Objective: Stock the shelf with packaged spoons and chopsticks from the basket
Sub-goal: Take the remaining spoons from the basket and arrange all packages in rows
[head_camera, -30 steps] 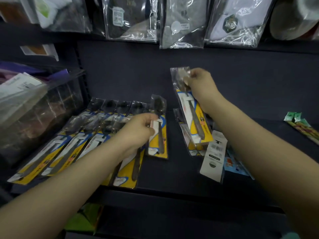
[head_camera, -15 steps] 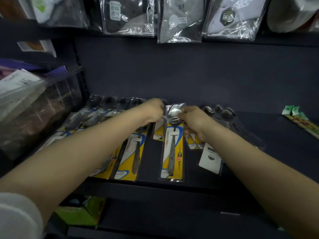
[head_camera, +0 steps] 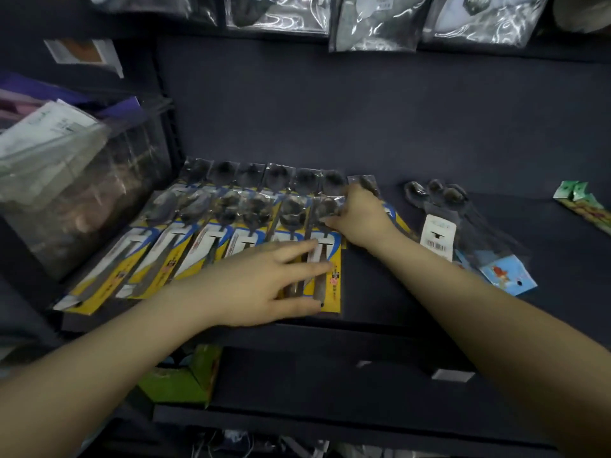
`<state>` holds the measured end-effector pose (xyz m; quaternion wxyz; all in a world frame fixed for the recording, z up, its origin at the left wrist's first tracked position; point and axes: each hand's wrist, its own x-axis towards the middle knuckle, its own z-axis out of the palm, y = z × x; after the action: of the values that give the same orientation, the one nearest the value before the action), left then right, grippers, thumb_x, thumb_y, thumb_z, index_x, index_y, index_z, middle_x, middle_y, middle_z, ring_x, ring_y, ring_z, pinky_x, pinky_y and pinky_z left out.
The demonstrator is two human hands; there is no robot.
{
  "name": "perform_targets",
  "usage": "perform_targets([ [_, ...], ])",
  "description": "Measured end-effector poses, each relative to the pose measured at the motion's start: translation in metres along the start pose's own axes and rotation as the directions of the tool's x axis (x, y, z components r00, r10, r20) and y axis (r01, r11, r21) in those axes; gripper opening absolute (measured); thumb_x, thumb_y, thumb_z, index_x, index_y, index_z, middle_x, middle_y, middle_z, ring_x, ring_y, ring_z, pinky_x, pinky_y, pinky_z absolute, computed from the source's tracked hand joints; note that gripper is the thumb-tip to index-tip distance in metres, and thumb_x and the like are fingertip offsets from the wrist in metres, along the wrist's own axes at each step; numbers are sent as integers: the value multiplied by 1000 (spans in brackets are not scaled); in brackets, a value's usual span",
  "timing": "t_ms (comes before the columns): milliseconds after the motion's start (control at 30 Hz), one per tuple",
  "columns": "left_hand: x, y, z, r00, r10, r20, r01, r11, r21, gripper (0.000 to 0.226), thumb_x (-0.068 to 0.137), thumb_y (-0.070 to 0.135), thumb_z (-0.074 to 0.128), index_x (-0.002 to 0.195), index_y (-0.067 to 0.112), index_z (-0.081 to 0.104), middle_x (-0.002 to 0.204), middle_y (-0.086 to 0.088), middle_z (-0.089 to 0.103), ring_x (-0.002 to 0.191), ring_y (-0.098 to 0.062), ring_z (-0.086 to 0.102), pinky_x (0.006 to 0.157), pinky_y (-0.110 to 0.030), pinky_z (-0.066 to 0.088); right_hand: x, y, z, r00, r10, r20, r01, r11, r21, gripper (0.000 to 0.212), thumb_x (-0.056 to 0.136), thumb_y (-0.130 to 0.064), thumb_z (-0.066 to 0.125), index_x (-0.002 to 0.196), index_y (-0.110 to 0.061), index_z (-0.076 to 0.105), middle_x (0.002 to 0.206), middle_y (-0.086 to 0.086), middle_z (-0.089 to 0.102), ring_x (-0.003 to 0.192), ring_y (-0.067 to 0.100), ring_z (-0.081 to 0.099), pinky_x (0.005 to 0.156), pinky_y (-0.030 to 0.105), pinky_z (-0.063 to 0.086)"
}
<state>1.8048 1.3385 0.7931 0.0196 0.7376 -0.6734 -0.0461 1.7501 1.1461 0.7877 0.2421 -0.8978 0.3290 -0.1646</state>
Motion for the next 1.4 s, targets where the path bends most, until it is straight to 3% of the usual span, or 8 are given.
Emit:
perform_targets([
  [100,0,5,6,998,41,-54,-37,997,68,81,70,75,24,142,37,17,157,7,10,144,-14,11,109,-22,1,-9,-1,-5,995,-70,-75,58,986,-157,42,87,-28,58,117,0,49,126,24,50,116,40,49,88,38,43],
  [333,4,1,12,997,59,-46,-59,998,-1,89,61,78,16,140,37,18,155,14,10,143,-11,6,114,-29,19,-7,-10,-14,988,14,154,2,995,-103,59,89,-40,54,137,-10,36,135,14,51,122,29,49,85,29,38],
  [567,3,0,13,985,104,-136,-114,991,-64,84,62,76,20,134,34,34,149,12,27,136,-8,24,108,-25,29,3,-22,-1,987,-20,158,53,976,-210,49,90,-45,49,121,-7,50,121,15,61,118,31,51,97,34,35],
  [700,3,0,13,989,101,-111,-106,993,-41,84,61,77,18,135,37,27,147,17,23,133,-4,22,104,-20,28,5,-10,-11,994,-35,101,44,995,-87,47,92,-41,48,124,-8,53,125,15,60,118,30,52,89,30,39],
  [800,4,3,7,994,55,-93,-66,990,-121,87,64,80,25,139,38,18,149,20,18,134,0,20,104,-18,25,12,18,-38,996,-34,-78,19,983,-183,32,89,-34,54,94,-3,56,96,17,59,106,37,57,74,31,38],
  [1100,39,20,-15,927,-90,-363,7,975,-223,58,79,59,35,120,23,54,123,9,54,110,-7,51,94,-24,42,26,37,-58,974,171,149,-129,957,-259,53,78,-35,71,112,3,57,116,19,61,103,31,58,74,31,39],
  [1267,70,34,-14,864,-303,-402,95,883,-460,27,86,23,56,111,14,59,107,1,64,94,-9,58,68,0,36,41,47,-64,944,254,208,-301,924,236,47,73,-16,77,111,5,58,93,16,67,78,28,64,66,30,51],
  [1400,96,43,-14,829,-464,-313,155,728,-668,38,88,28,53,123,11,52,116,0,61,102,-11,57,87,-17,44,41,45,-83,980,41,196,-169,694,700,6,81,-3,67,87,-3,64,79,9,67,71,22,65,65,30,58],
])
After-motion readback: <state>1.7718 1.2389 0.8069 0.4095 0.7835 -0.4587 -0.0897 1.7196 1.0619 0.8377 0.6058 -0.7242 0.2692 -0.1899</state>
